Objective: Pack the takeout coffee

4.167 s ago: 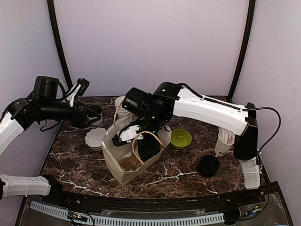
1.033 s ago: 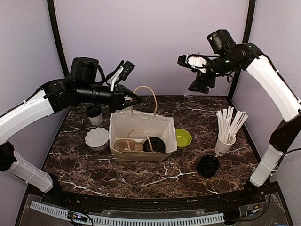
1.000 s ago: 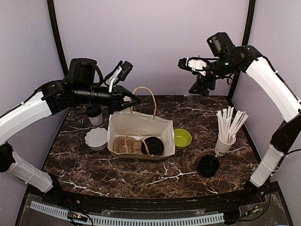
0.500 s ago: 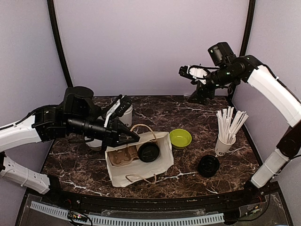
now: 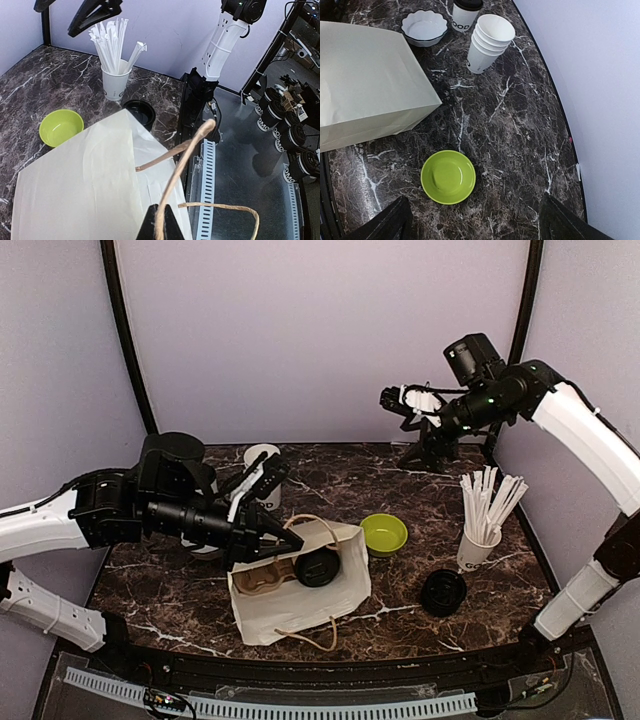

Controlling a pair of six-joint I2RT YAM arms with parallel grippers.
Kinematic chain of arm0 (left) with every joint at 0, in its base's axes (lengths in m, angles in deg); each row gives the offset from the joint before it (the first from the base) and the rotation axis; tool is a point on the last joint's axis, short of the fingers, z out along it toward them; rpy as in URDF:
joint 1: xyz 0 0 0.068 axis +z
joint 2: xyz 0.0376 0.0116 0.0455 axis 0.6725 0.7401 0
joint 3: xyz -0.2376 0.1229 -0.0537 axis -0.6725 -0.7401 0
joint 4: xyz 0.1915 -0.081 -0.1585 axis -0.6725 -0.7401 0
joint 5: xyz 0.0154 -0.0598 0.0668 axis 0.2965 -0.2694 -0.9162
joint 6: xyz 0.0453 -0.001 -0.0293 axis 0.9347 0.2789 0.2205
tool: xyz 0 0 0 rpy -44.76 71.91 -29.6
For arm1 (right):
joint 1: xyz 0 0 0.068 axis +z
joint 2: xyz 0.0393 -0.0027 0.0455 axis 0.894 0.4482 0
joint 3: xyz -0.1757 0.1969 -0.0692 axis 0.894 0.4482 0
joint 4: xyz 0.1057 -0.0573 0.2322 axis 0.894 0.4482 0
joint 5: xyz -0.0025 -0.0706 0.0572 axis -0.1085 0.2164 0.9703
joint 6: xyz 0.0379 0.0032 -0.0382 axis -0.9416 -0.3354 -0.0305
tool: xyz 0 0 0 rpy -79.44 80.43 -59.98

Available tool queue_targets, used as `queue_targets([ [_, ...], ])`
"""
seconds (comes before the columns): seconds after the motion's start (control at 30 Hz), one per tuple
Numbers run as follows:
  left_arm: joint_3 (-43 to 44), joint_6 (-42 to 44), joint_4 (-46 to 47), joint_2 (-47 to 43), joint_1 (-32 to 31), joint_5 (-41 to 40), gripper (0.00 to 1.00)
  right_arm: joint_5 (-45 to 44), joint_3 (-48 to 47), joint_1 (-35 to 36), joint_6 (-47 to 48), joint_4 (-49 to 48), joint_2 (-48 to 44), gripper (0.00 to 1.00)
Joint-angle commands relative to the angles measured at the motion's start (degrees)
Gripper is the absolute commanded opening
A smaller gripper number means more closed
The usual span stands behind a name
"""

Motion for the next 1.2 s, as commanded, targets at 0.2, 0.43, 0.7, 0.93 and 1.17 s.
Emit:
queue_targets([
  [0.2, 0.2, 2.37, 2.19, -1.2, -0.23, -6.72, 0.0, 15.47, -7.11, 10.26, 2.73, 9.02, -3.25, 0.77],
  [0.43, -0.36, 1.24, 3.75, -1.01, -0.23, -10.85, 0.0, 16.38, -6.87, 19.64, 6.75, 13.07, -3.14, 0.58],
  [0.7, 0.05, -0.09, 4.78, 0.01, -0.23, -11.36, 0.0, -4.79, -1.6, 33.55, 6.19, 7.8, -0.1, 0.39],
  [0.93, -0.3, -1.72, 5.25, -0.29, -0.23, -12.6, 0.0, -20.04, 3.39, 40.52, 4.13, 0.1, 3.71, 0.33],
  [1.17, -2.16, -3.6, 7.11, -1.96, -0.23, -12.26, 0.01, -29.51, 5.35, 43.38, 5.26, -4.72, 8.06, 0.32],
])
